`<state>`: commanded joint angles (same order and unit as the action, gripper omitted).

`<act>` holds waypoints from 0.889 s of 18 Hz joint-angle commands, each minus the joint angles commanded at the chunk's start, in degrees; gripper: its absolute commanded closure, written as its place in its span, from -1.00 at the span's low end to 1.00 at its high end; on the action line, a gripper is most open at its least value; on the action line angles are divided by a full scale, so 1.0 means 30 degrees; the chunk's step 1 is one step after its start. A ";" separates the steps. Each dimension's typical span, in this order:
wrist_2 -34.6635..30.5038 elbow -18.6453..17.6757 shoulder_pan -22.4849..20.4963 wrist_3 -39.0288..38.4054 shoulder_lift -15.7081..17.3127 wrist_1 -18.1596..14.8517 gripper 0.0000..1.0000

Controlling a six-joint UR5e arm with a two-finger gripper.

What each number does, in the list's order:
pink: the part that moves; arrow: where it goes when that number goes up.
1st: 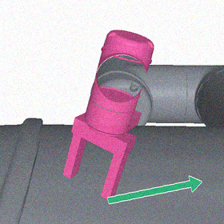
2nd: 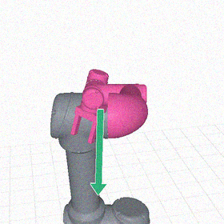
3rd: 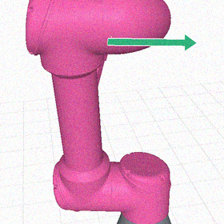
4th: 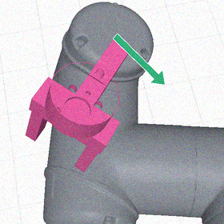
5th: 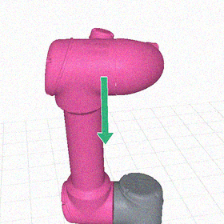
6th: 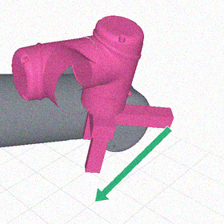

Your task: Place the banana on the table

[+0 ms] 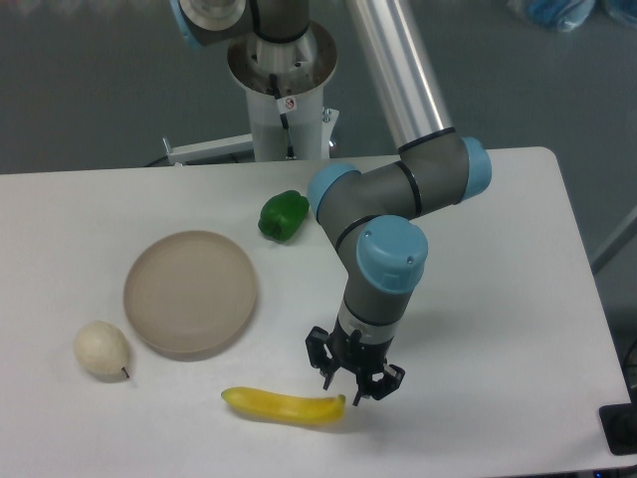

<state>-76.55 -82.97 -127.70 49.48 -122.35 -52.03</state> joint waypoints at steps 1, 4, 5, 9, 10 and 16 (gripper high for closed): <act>0.0000 -0.0146 -0.0089 0.0000 0.0263 0.0000 -1.00; 0.0029 -0.0206 -0.0558 0.0000 0.0821 -0.0029 -1.00; 0.0029 -0.0206 -0.0791 0.0058 0.1083 -0.0058 -1.00; -0.0058 -0.0089 -0.1698 0.1570 0.1641 -0.0321 -1.00; -0.0088 -0.0118 -0.1962 0.2510 0.1875 -0.0438 -1.00; -0.1544 0.2102 -0.3341 0.7404 0.1790 -0.5144 -1.00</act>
<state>-81.18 -76.66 -137.72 71.70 -116.98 -67.46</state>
